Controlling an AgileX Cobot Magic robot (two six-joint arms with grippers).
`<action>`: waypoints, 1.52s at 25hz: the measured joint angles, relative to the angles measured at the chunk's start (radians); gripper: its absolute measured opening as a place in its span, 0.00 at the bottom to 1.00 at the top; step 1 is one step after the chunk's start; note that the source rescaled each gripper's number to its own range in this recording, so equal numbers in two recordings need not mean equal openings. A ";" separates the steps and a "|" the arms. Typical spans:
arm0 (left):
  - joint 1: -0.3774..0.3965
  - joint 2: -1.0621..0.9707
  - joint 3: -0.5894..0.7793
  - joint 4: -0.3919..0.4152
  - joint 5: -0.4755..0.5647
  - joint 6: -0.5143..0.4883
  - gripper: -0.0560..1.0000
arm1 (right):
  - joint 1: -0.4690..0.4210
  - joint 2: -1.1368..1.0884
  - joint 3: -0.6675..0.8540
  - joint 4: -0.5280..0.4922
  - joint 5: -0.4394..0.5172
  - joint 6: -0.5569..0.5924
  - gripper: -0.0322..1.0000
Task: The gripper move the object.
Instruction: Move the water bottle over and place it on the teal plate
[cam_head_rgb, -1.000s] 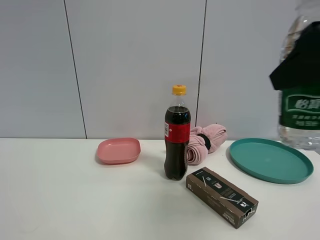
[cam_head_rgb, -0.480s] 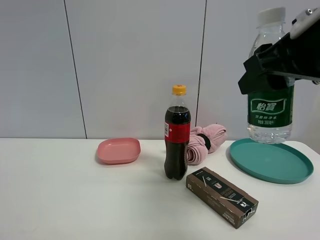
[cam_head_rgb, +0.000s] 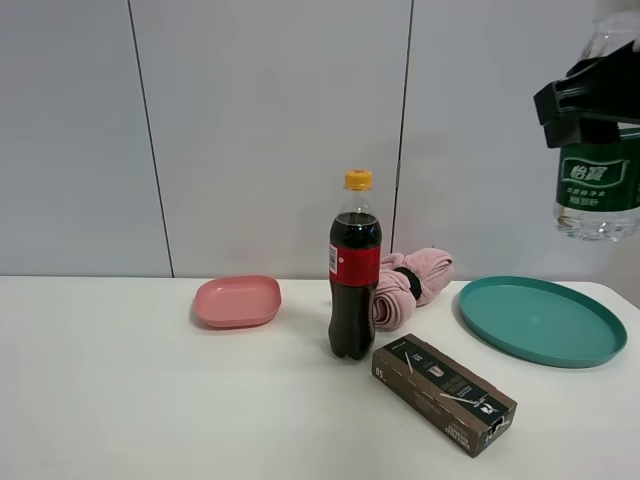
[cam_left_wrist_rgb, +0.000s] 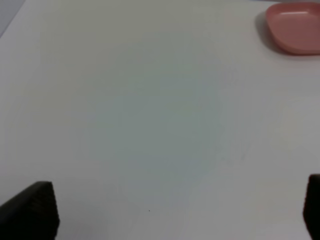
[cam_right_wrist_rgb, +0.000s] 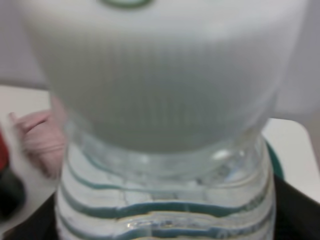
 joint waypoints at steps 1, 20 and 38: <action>0.000 0.000 0.000 0.000 0.000 0.000 1.00 | -0.037 -0.002 0.000 -0.001 -0.020 0.006 0.03; 0.000 0.000 0.000 0.000 0.000 0.000 1.00 | -0.652 -0.047 0.128 0.026 -0.642 -0.070 0.03; 0.000 0.000 0.000 0.000 0.000 0.000 1.00 | -0.769 0.207 0.212 0.050 -0.901 -0.107 0.03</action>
